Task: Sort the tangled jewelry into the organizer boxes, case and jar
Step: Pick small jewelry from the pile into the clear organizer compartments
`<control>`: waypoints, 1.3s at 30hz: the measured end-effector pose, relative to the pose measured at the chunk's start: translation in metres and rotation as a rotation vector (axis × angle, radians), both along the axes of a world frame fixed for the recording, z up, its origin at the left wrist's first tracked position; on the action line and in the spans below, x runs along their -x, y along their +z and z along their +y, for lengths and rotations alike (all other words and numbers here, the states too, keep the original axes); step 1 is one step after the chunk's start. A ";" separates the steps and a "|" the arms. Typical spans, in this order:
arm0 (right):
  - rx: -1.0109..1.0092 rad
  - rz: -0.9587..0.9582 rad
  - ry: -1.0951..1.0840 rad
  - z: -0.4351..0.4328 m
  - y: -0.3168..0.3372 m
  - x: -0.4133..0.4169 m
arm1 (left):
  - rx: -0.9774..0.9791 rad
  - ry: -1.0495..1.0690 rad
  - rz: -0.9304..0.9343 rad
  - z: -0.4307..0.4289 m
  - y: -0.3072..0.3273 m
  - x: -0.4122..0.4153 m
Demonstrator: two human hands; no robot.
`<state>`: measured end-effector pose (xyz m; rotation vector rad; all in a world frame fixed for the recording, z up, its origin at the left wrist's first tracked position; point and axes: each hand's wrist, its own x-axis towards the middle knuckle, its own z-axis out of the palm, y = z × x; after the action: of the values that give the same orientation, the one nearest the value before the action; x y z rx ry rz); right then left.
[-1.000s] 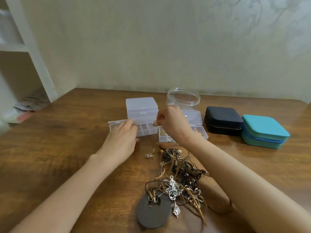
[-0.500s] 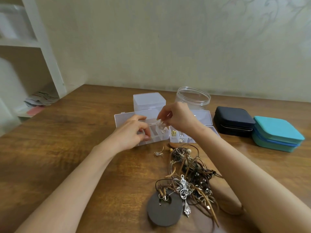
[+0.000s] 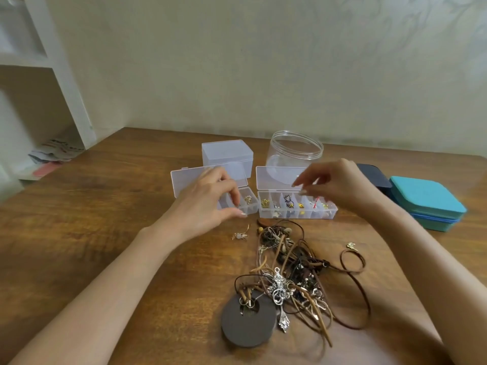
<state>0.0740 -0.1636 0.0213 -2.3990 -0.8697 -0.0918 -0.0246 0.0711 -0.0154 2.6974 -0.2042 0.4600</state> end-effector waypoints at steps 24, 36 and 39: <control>0.432 0.486 0.009 -0.060 -0.010 -0.009 | 0.011 -0.170 0.106 0.001 -0.002 0.004; -0.305 0.259 0.202 0.021 -0.027 0.043 | -0.060 -0.129 0.344 0.010 0.012 0.013; -0.163 0.130 0.325 0.059 -0.042 0.059 | -0.150 -0.077 0.358 0.012 0.014 0.014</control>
<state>0.0151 -0.1044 -0.0206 -2.0606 -1.1302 0.1140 -0.0385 0.0827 -0.0016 2.8473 -0.2463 -0.0667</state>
